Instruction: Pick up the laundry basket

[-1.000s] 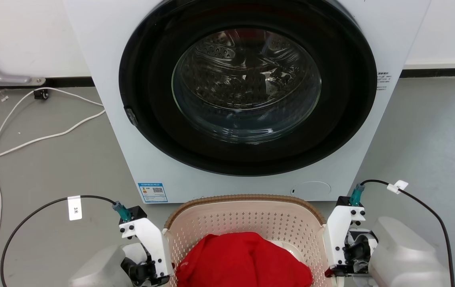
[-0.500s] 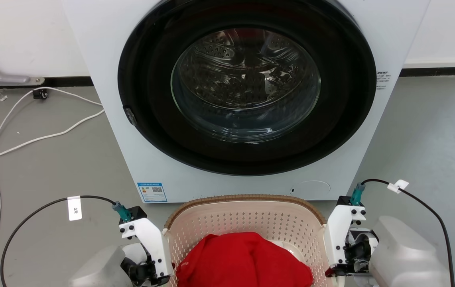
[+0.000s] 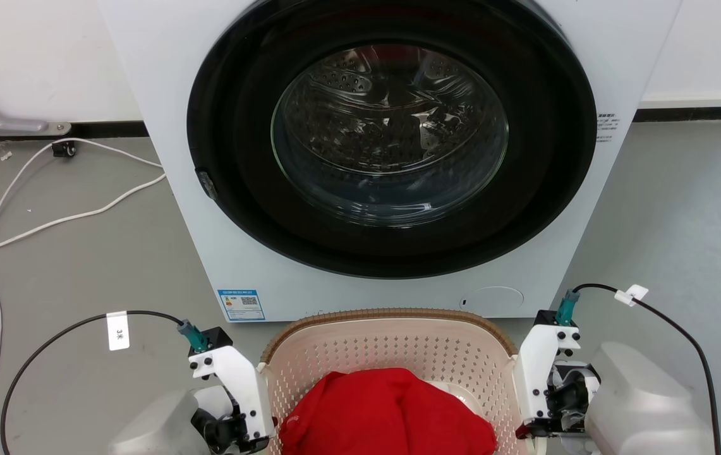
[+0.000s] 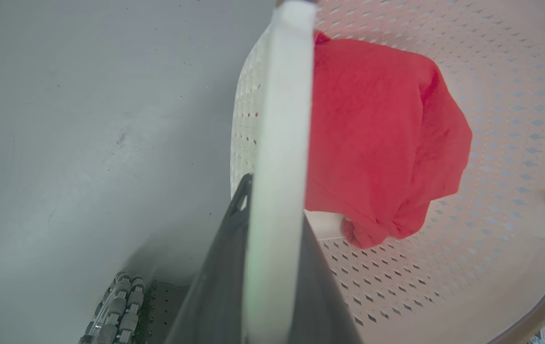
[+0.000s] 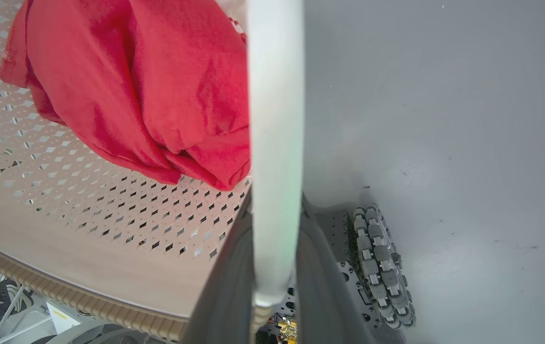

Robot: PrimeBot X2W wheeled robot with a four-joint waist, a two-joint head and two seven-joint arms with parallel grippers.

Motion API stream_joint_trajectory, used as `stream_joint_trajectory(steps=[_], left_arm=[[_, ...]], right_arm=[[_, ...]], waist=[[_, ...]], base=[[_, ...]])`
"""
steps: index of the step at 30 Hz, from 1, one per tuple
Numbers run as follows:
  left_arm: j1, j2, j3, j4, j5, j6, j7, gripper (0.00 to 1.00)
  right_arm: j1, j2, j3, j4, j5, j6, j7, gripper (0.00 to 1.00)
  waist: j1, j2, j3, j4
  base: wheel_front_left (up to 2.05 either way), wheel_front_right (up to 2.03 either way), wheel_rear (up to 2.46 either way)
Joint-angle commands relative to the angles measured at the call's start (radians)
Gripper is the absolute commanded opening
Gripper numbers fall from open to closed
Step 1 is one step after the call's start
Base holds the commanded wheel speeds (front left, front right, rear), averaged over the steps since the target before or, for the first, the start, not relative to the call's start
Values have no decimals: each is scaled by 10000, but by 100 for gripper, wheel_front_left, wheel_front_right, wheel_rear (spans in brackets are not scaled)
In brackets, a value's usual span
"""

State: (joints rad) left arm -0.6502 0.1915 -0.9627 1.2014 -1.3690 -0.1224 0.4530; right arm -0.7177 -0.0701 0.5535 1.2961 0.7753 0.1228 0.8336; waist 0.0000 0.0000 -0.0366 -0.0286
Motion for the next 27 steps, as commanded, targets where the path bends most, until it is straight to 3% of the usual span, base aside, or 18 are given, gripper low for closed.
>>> stream_joint_trajectory(steps=[1, 27], left_arm=[[-171, -324, 33, -186, -171, -149, -66, 0], [-82, -369, -20, -120, -296, -148, -96, 0]], right_arm=[[9, 367, -58, -137, 102, 146, 15, 0], [42, 366, -185, -134, 6, 146, 12, 0]], waist=[[0, 0, -1, 0], [0, 0, -13, -14]], base=[[0, 0, 0], [0, 0, 0]])
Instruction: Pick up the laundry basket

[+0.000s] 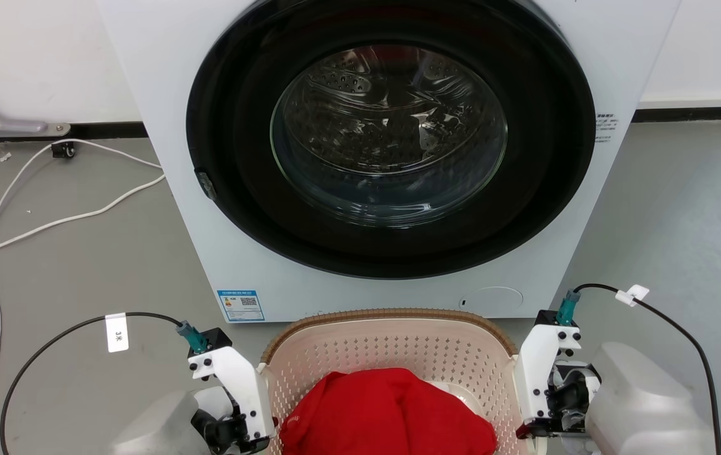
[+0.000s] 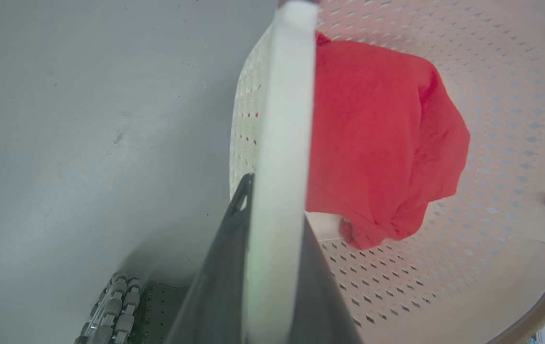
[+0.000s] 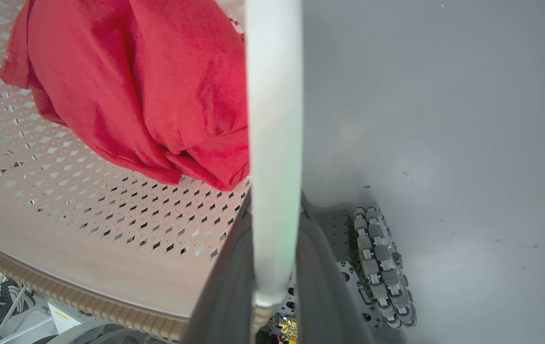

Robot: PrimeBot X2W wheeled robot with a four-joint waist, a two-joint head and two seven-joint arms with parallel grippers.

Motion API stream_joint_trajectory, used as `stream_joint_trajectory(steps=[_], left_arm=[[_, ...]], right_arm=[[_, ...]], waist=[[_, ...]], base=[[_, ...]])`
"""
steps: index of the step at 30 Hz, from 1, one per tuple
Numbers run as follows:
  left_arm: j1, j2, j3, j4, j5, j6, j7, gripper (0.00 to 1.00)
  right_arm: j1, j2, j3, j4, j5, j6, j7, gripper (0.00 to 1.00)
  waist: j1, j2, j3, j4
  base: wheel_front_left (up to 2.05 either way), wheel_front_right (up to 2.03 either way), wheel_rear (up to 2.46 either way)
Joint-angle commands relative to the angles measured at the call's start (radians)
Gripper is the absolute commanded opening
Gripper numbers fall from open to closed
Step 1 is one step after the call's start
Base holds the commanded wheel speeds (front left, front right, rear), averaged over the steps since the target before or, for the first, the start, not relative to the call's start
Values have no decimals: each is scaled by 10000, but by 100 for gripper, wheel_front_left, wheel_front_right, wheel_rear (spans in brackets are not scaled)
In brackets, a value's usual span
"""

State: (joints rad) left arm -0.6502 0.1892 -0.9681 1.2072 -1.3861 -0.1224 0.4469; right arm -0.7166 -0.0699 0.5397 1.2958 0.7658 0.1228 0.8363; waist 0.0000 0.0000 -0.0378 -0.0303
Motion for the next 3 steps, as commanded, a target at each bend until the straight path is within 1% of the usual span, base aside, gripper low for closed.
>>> stream_joint_trajectory(steps=[1, 3], left_arm=[[-79, -342, 29, -175, -131, -148, -42, 0], [-71, -340, 26, -172, -143, -148, -48, 0]], right_arm=[[32, 364, -44, -130, 108, 146, -13, 0], [33, 364, -31, -130, 135, 146, 0, 0]], waist=[[0, 0, -4, 2], [0, 0, -6, 2]], base=[[0, 0, 0], [0, 0, 0]])
